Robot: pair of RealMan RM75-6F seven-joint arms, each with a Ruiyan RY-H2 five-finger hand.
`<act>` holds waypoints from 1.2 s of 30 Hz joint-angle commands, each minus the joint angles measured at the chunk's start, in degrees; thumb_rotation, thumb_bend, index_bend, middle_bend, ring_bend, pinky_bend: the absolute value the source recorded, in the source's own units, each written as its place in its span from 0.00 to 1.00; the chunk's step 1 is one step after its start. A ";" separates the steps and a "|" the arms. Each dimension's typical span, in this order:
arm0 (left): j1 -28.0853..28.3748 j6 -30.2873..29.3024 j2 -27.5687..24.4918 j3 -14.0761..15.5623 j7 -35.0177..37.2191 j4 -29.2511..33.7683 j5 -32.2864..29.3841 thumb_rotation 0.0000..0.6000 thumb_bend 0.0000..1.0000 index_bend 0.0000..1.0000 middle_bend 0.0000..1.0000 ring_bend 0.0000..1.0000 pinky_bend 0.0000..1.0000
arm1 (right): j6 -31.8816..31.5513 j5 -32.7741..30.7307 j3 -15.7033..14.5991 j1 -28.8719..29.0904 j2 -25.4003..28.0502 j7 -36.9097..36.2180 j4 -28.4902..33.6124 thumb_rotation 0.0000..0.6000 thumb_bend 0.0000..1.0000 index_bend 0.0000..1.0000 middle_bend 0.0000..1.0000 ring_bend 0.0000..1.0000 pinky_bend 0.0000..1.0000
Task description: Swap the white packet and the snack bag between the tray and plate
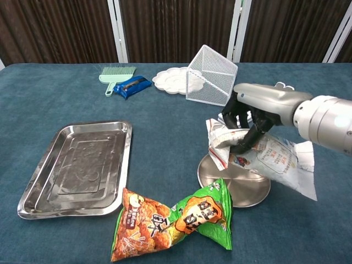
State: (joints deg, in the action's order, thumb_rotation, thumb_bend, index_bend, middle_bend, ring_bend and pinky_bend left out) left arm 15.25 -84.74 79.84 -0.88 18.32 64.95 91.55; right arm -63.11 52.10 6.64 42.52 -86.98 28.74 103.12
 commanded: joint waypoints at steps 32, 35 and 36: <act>5.13 7.71 -6.14 10.27 1.96 17.48 14.17 1.00 0.38 0.00 0.00 0.00 0.04 | -16.86 36.25 -15.96 -26.61 18.43 -38.08 -6.70 1.00 0.18 0.00 0.00 0.00 0.00; 6.14 10.43 -4.85 10.43 0.04 21.24 13.94 1.00 0.38 0.00 0.00 0.00 0.04 | -20.93 41.86 -16.29 -27.61 20.05 -39.12 -7.62 1.00 0.18 0.00 0.00 0.00 0.00; 6.77 11.61 -4.11 10.44 -0.26 22.34 13.97 1.00 0.38 0.00 0.00 0.00 0.04 | -22.95 42.42 -15.95 -28.72 19.78 -39.17 -8.44 1.00 0.18 0.00 0.00 0.00 0.00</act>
State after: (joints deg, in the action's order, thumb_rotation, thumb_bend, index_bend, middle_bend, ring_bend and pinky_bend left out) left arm 20.63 -75.41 74.61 8.98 19.38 84.91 105.37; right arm -80.02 88.71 -7.87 15.95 -68.71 -8.84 97.92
